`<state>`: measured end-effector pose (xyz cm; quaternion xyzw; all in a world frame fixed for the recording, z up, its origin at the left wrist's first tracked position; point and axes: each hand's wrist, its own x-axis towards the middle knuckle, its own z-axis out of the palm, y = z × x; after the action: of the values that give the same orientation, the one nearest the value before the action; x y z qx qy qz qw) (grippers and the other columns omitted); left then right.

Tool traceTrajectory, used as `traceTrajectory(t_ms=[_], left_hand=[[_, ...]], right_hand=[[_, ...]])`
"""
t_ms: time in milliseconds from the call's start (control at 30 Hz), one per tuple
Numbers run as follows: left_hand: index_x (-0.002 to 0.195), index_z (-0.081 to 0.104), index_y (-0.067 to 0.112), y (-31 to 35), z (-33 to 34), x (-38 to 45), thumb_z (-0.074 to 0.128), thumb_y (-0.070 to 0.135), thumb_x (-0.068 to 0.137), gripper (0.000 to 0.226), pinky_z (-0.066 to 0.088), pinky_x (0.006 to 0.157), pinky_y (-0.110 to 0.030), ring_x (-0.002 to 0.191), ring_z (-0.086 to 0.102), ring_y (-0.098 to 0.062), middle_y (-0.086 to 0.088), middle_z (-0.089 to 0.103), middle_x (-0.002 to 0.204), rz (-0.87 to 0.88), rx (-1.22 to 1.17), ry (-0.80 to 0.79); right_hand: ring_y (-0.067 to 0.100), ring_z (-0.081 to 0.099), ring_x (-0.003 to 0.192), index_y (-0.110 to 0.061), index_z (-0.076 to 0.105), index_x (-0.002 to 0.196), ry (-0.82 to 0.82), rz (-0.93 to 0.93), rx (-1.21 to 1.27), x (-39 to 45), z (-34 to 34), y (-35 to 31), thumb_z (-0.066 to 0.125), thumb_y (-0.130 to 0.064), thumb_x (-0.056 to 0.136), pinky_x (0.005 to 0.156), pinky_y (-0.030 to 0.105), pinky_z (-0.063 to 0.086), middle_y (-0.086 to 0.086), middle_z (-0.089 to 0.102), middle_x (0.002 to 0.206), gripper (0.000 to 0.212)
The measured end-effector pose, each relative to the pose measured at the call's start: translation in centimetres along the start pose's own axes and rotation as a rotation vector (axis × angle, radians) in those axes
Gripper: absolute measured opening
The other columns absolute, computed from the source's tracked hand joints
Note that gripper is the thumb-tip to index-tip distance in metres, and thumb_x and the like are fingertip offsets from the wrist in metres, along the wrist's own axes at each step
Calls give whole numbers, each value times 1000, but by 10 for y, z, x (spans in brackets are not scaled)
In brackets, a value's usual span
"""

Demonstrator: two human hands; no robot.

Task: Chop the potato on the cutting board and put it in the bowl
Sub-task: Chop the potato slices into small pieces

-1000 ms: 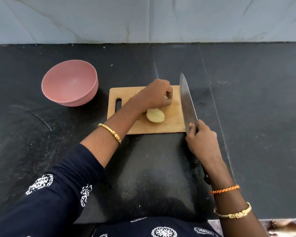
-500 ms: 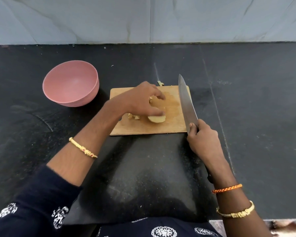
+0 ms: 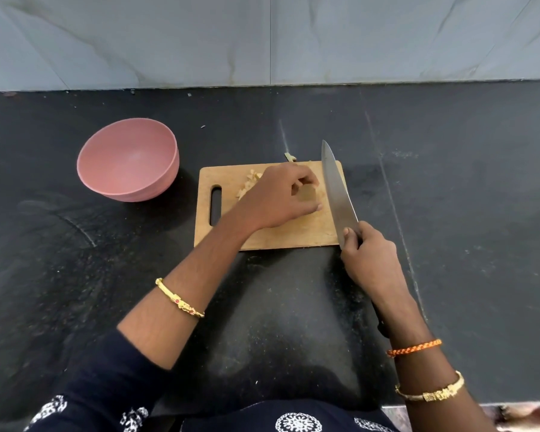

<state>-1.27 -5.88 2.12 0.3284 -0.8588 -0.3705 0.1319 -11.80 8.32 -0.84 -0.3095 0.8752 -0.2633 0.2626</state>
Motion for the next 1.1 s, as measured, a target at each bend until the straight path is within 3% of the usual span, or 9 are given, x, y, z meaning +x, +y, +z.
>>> traceTrajectory(t_ms=[100,200,367,433,533,733,867,1000,1100], left_hand=[[102,64,13,-5,19,-5,76,19,75,30,53,88,-23,96,62,-12,1,63,104,-72,-247,180],[97,61,16,-11,29,-11,76,15,75,26,54,88,-31,95,63,-13,-1,65,102,-102,-210,253],[118,60,13,-16,20,-13,73,17,78,42,39,86,-13,101,59,-11,-2,65,112,-133,100,195],[124,57,13,-17,21,-12,76,22,76,53,36,88,-16,106,58,-15,-4,64,116,-132,149,175],[120,61,10,-15,29,-9,75,21,76,47,40,89,-24,103,57,-20,-7,64,111,-101,183,207],[117,64,11,-16,28,5,73,4,75,43,40,97,-21,110,56,-17,-5,62,119,-59,53,99],[113,67,12,-16,29,5,80,14,69,46,44,97,-28,106,57,-18,-5,63,115,-84,24,124],[109,68,11,-13,44,-4,81,24,68,45,47,82,-25,89,57,-16,-4,64,101,-130,39,301],[108,67,11,-10,53,-9,81,33,68,47,51,80,-29,87,59,-16,-4,62,98,-168,76,377]], right_hand=[[24,53,65,-15,44,75,27,1,18,0,-1,0,40,-30,98,53,30,36,9,58,77,28],[26,50,63,-15,40,71,65,-3,32,2,-4,1,40,-30,98,51,31,34,10,56,72,31],[19,39,53,-14,33,66,71,-33,62,-2,-8,1,42,-27,98,48,30,31,3,45,58,35],[17,37,51,-14,33,66,58,-42,77,-6,-7,1,42,-27,98,46,29,30,2,44,57,36],[14,35,48,-12,34,67,52,-53,84,-10,-5,1,42,-27,99,42,22,30,1,43,57,36],[14,36,47,-14,35,65,62,-65,98,-9,-4,0,43,-26,99,40,17,32,2,45,57,36],[14,40,50,-12,41,71,37,-67,102,-7,-4,-1,42,-27,99,46,24,33,3,50,62,32],[12,43,51,-9,46,75,39,-70,118,-7,0,-1,43,-26,99,42,15,33,4,54,65,30],[12,43,51,-11,45,72,36,-63,114,-7,0,0,43,-26,99,41,15,34,4,54,65,31]])
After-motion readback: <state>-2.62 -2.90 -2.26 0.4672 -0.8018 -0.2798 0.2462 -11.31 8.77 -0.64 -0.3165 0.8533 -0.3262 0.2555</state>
